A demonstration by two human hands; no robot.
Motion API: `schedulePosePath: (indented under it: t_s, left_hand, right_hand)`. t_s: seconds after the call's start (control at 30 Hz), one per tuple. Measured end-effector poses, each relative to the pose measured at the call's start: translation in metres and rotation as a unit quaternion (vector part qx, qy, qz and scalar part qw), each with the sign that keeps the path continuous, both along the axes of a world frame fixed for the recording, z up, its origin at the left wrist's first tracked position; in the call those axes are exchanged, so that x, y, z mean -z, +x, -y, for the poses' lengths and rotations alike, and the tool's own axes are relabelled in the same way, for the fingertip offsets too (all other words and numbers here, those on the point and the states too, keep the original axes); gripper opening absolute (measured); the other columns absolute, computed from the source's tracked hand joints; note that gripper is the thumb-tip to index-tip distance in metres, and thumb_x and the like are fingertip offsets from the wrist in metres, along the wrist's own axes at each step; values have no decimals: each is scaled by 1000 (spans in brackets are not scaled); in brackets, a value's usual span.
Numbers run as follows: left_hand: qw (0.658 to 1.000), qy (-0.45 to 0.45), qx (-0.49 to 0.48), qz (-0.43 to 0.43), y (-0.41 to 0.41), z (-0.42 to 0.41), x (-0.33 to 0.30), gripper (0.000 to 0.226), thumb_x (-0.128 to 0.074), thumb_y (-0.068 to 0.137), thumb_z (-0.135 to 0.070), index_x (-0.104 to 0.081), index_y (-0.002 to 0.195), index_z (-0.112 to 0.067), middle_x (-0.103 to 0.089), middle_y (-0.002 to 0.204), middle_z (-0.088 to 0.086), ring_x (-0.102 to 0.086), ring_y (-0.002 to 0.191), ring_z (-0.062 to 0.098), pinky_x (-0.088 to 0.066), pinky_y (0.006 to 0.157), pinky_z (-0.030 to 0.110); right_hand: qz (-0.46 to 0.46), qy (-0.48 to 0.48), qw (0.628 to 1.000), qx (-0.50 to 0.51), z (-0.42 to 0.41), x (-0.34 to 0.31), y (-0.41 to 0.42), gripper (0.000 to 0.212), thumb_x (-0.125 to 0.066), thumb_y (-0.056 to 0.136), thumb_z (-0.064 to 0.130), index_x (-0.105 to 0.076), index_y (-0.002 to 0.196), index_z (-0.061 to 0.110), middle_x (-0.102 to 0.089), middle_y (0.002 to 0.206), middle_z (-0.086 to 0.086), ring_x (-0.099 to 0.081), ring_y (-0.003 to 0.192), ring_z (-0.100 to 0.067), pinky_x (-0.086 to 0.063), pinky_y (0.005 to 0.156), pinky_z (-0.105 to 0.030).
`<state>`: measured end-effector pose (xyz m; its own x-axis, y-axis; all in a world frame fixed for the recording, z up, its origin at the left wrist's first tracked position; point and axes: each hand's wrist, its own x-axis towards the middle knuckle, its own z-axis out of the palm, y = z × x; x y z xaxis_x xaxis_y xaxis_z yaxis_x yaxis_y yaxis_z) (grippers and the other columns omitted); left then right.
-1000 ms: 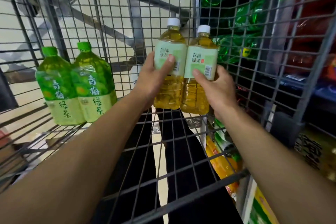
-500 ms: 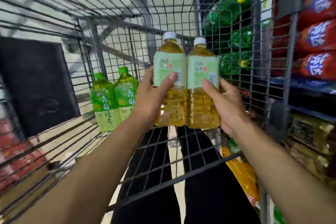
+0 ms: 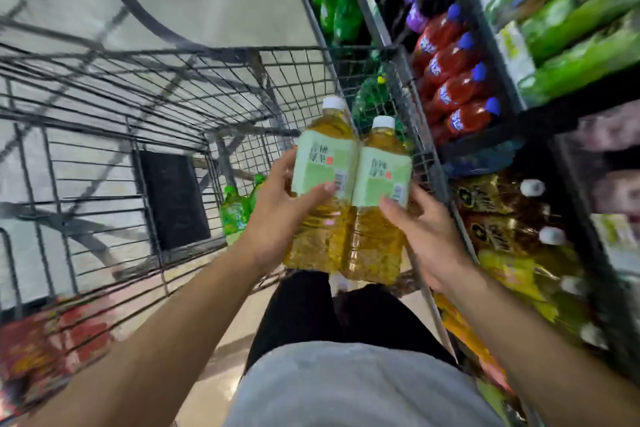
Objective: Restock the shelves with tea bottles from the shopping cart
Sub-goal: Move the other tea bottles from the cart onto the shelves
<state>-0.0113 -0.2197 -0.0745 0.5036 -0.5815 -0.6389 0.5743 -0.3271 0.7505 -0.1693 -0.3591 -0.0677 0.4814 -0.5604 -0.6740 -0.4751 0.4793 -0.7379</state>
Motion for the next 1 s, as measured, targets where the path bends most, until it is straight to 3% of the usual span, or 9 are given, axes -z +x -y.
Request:
schedulePosePath:
  t_s: [0.17,0.3,0.4,0.5,0.6,0.73,0.9,1.0]
  left_hand:
    - [999,-19,11,28,-60,-17,-41,72,-90,70,-25,-54,132,-30,-73,118,5,-72,106,32,-62,81,51]
    - [998,-23,37,47,-112,-34,-66,75,-84,70,-24,-48,136,-21,-72,121,9,-74,102,31,-61,83,53]
    - [995,-16,61,74,-143,-47,-83,76,-82,69,-25,-47,136,-25,-71,122,8,-75,100,28,-62,83,51]
    - [992,-17,75,98,-166,-58,-99,60,-81,79,-15,-50,124,-39,-70,119,5,-76,97,26,-63,79,47]
    - [988,-27,110,102,-188,-69,-112,58,-78,84,-10,-51,129,-34,-70,118,7,-76,95,25,-64,73,43]
    - [978,-43,164,120,-214,-82,-118,61,-77,86,-13,-48,137,-30,-72,119,5,-75,99,27,-63,81,52]
    - [966,-63,216,123,-255,-107,-109,57,-81,84,-19,-51,128,-37,-71,120,1,-72,106,24,-57,93,57]
    - [961,-72,248,103,-280,-130,-100,59,-84,75,-27,-53,123,-39,-71,120,1,-71,107,24,-56,94,57]
  right_hand:
    - [28,-28,999,20,-22,-30,-62,52,-78,71,41,-69,119,23,-78,107,5,-74,101,-15,-56,93,-40]
    - [51,-42,997,41,-41,-42,-115,20,-75,89,24,-70,108,28,-78,103,7,-75,95,-11,-58,85,-36]
    - [56,-56,995,64,-60,-49,-150,21,-75,90,23,-69,110,26,-78,103,5,-75,93,-11,-59,83,-34]
    - [71,-56,991,103,-82,-62,-179,26,-74,91,20,-69,117,20,-79,102,4,-75,88,-9,-58,69,-24]
    - [82,-62,986,134,-106,-75,-209,24,-73,91,19,-68,114,23,-79,98,8,-76,86,-7,-58,68,-22]
    - [92,-68,976,184,-136,-84,-242,36,-75,89,22,-65,123,26,-79,98,10,-76,88,-10,-58,70,-28]
    - [71,-95,960,254,-179,-87,-287,30,-76,89,16,-67,116,25,-79,92,12,-75,80,-3,-56,61,-18]
    - [45,-110,954,276,-217,-88,-317,36,-77,87,18,-64,119,27,-77,90,20,-73,83,1,-58,68,-20]
